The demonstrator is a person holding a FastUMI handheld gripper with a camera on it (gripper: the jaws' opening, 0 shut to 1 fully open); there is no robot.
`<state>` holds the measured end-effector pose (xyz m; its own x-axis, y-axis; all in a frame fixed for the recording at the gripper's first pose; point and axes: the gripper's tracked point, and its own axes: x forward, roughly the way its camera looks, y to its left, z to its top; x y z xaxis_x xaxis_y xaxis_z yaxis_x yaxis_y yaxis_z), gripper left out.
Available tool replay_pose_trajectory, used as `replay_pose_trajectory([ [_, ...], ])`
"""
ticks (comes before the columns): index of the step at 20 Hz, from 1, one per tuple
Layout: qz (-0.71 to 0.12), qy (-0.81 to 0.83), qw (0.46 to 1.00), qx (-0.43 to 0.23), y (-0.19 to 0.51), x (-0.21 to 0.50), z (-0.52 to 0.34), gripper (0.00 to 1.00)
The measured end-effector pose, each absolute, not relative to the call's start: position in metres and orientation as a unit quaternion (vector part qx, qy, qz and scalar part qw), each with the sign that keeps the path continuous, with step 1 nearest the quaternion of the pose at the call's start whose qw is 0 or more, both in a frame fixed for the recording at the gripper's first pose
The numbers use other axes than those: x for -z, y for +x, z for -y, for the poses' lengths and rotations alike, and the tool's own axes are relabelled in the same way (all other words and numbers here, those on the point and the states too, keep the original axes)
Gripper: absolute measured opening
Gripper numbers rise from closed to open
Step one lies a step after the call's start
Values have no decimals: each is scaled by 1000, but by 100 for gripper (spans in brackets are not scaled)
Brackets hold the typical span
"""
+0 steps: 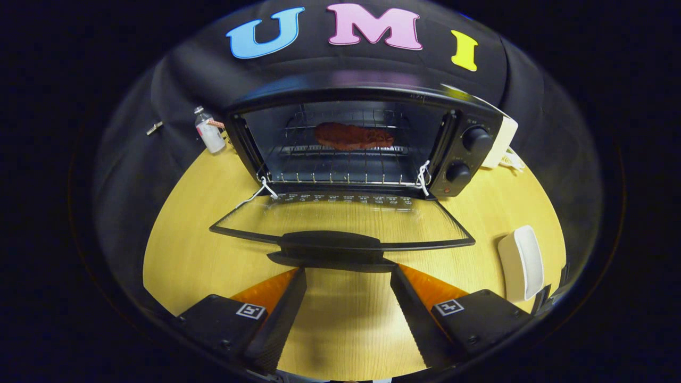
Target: Open the toaster oven, put the food inside, and close the toaster oven door.
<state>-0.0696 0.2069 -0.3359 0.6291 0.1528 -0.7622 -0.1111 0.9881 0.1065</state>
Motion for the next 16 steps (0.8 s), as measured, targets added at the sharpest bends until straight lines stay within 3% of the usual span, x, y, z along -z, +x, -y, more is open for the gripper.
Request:
replay_pose_trajectory([
  [16, -353, 34, 933, -63, -5, 269, -201, 97],
])
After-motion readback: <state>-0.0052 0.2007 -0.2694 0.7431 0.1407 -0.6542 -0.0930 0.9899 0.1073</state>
